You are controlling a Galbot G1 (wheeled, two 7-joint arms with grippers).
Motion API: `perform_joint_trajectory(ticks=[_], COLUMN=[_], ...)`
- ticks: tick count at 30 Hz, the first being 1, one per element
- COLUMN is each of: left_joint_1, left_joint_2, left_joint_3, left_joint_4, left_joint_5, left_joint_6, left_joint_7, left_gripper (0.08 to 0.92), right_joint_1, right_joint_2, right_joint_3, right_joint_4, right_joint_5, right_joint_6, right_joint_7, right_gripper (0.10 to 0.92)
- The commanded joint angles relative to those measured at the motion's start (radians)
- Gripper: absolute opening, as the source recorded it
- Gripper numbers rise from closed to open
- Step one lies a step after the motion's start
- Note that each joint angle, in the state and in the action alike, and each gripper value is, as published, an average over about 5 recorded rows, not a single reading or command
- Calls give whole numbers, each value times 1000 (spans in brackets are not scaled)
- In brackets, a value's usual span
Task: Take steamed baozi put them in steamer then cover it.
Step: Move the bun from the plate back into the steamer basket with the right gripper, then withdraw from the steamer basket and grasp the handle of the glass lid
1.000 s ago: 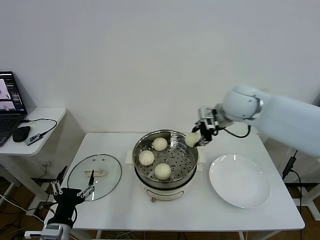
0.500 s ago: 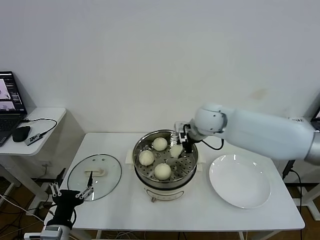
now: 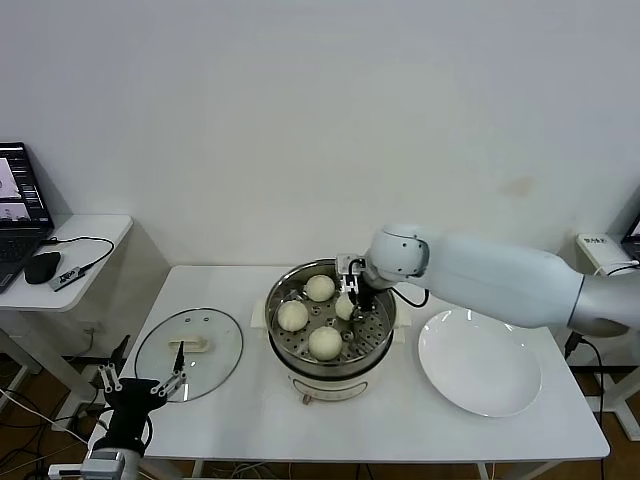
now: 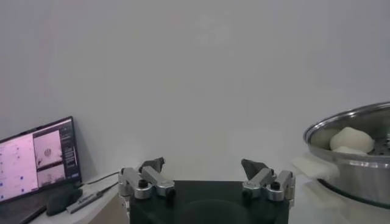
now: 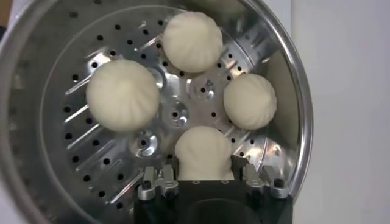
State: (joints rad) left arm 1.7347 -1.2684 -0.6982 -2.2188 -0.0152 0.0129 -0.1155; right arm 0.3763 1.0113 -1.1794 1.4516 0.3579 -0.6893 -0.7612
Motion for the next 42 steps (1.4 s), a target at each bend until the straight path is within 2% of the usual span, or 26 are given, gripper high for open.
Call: perform_joint_trajectory(ticks=[1, 6, 14, 17, 23, 28, 33, 37, 42], left_joint_1=[0, 0, -6, -13, -29, -39, -44, -51, -54], left_joint_2=[1, 2, 10, 14, 18, 14, 15, 8, 4], left_joint_3=[-2, -5, -8, -6, 16, 40, 55, 63, 65], left_joint_4=[2, 3, 4, 8, 20, 28, 33, 38, 55], left_joint_5=[-1, -3, -8, -11, -13, -10, 0, 8, 17], left_joint_6=[-1, -1, 0, 0, -8, -13, -23, -34, -54], left_joint_7=[0, -1, 0, 1, 10, 15, 28, 27, 19], left_gripper=[823, 823, 823, 823, 823, 823, 823, 823, 823], right_joint_1=[-23, -9, 44, 47, -43, -388, -896, -1257, -1562], right_joint_2=[21, 5, -105, -169, -359, -510, -534, -439, -199], right_joint_3=[5, 13, 68, 83, 129, 394, 877, 1254, 1606], right_joint_4=[-28, -18, 112, 201, 381, 476, 512, 494, 483], right_joint_5=[-21, -20, 42, 70, 173, 220, 137, 11, -145], right_joint_6=[-12, -12, -8, -4, 46, 238, 405, 536, 706], right_joint_7=[6, -6, 17, 102, 436, 722, 831, 844, 777], right_gripper=[545, 588, 794, 819, 823, 823, 823, 823, 823])
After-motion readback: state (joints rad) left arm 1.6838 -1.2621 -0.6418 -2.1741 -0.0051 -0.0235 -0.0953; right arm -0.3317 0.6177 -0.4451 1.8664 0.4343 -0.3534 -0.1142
